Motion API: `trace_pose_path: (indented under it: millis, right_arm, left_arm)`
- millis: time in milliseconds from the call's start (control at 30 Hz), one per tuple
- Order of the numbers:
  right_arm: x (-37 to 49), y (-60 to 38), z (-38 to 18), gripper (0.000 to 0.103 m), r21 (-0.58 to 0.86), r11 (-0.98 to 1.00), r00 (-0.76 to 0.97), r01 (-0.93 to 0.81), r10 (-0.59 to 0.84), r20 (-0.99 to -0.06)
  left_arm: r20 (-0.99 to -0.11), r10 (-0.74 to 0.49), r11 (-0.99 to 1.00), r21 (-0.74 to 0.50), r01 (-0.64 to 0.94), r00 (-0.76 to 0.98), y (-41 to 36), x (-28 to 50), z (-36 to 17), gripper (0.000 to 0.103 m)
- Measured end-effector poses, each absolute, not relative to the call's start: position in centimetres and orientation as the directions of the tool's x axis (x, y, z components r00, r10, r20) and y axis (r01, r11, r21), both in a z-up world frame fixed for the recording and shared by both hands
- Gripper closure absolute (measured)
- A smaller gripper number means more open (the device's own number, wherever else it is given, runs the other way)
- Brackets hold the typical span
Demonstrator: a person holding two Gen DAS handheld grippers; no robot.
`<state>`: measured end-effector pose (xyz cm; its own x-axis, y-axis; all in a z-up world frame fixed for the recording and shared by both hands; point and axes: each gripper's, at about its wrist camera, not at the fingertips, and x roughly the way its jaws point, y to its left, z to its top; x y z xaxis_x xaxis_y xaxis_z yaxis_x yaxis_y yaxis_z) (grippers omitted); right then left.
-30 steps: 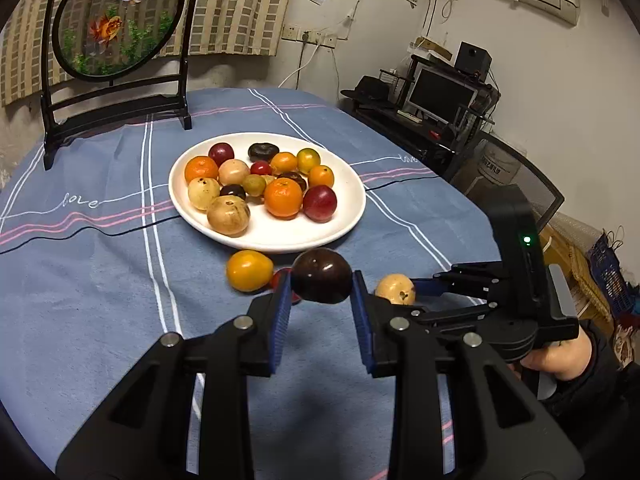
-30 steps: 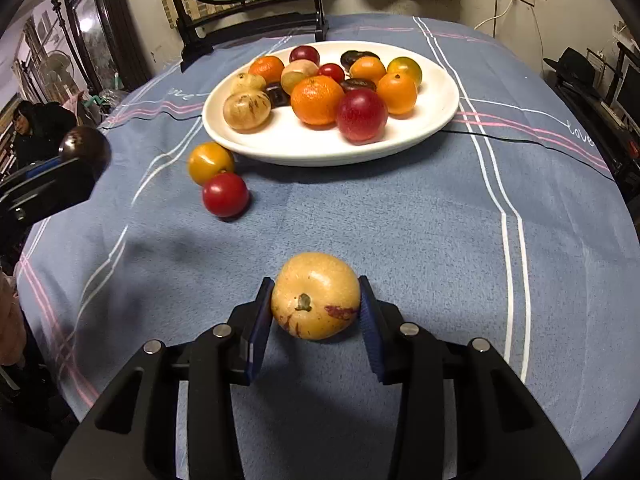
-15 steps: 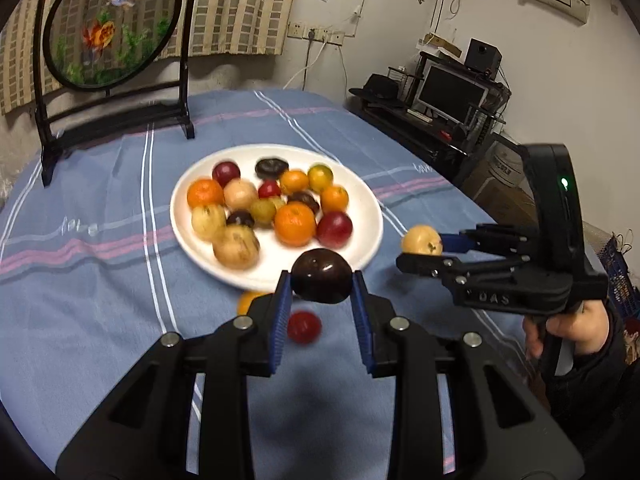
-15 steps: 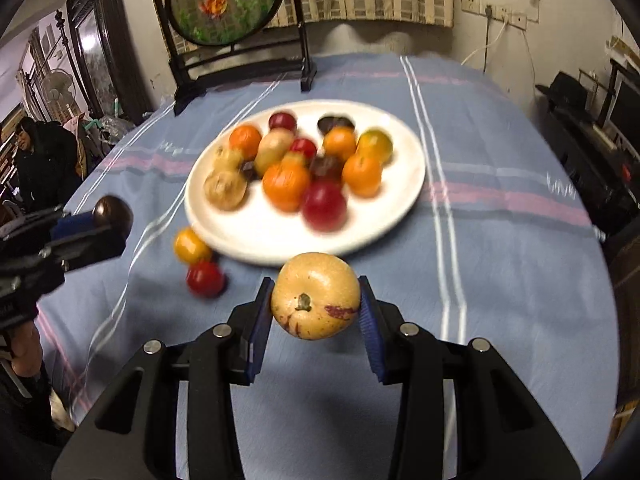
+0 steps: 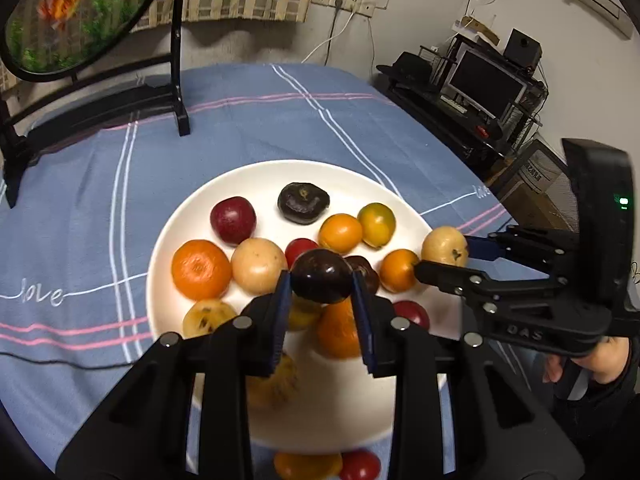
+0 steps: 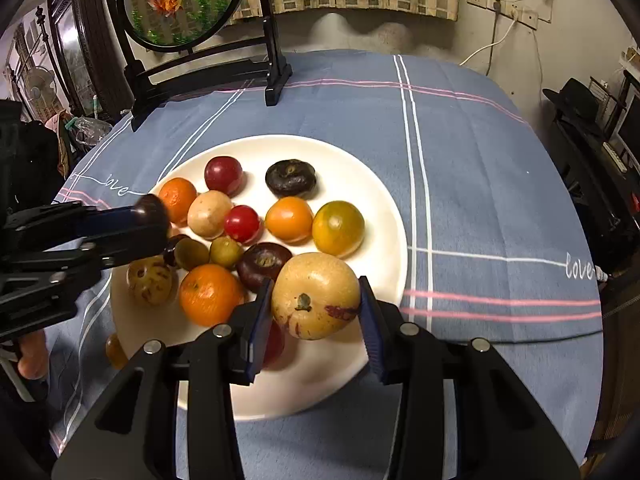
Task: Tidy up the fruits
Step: 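Lower both fruits onto the white plate and open both grippers, then grasp the small red tomato with the right gripper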
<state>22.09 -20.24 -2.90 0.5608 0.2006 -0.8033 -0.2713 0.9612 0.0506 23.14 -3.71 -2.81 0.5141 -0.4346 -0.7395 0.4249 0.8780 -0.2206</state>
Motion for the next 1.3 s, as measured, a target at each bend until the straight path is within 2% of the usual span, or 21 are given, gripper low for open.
trace_pose_path:
  millis: [100,133,167,267,467,667,800,867,933,1300]
  right_arm:
    - [22.6,-19.9,-3.2,0.058,0.039,0.957,0.558,-0.286,0.200,-0.806]
    - [22.6,-19.8,-3.3,0.044,0.028,0.959,0.563,-0.283,0.190,-0.805]
    - [22.5,-19.8,-3.2,0.038,0.004,0.962,0.581,-0.272,0.167,-0.797]
    - [21.5,-19.9,-2.7,0.035,-0.038,0.963,0.597,-0.268,0.135,-0.791]
    - [16.6,-20.4,-1.9,0.030,0.008,0.960,0.591,-0.281,0.179,-0.787]
    - [10.7,-20.7,-1.4,0.030,0.127,0.963,0.607,-0.237,0.249,-0.755]
    - [8.8,-19.4,-1.0,0.029,0.121,0.960,0.601,-0.254,0.255,-0.757]
    - [7.8,-18.8,-0.8,0.013,0.109,0.959,0.607,-0.263,0.252,-0.754]
    - [6.5,-17.9,-0.7,0.007,0.090,0.957,0.621,-0.277,0.250,-0.743]
    - [6.4,-10.9,-4.7,0.007,0.052,0.927,0.530,-0.371,0.257,-0.808]
  left_arm:
    - [-0.757,-0.419,0.886,-0.220,0.408,0.502,-3.8,24.2,-3.5,0.068]
    - [-0.760,-0.417,0.888,-0.226,0.400,0.498,-3.6,24.4,-3.5,0.049]
    - [-0.757,-0.418,0.891,-0.234,0.388,0.503,-3.3,24.4,-3.4,0.037]
    - [-0.729,-0.420,0.895,-0.233,0.381,0.541,-2.0,23.2,-2.0,0.035]
    - [-0.685,-0.369,0.926,-0.216,0.308,0.628,0.8,16.5,0.0,0.022]
    - [-0.646,-0.293,0.956,-0.180,0.232,0.705,1.2,9.9,0.3,0.020]
    - [-0.637,-0.258,0.963,-0.114,0.243,0.726,0.4,7.7,0.7,0.020]
    - [-0.635,-0.272,0.960,-0.123,0.253,0.723,0.4,6.9,1.0,0.020]
    - [-0.627,-0.273,0.960,-0.124,0.252,0.729,0.5,6.0,1.2,0.020]
    - [-0.644,-0.206,0.978,-0.140,0.152,0.736,6.0,2.5,-0.5,0.016]
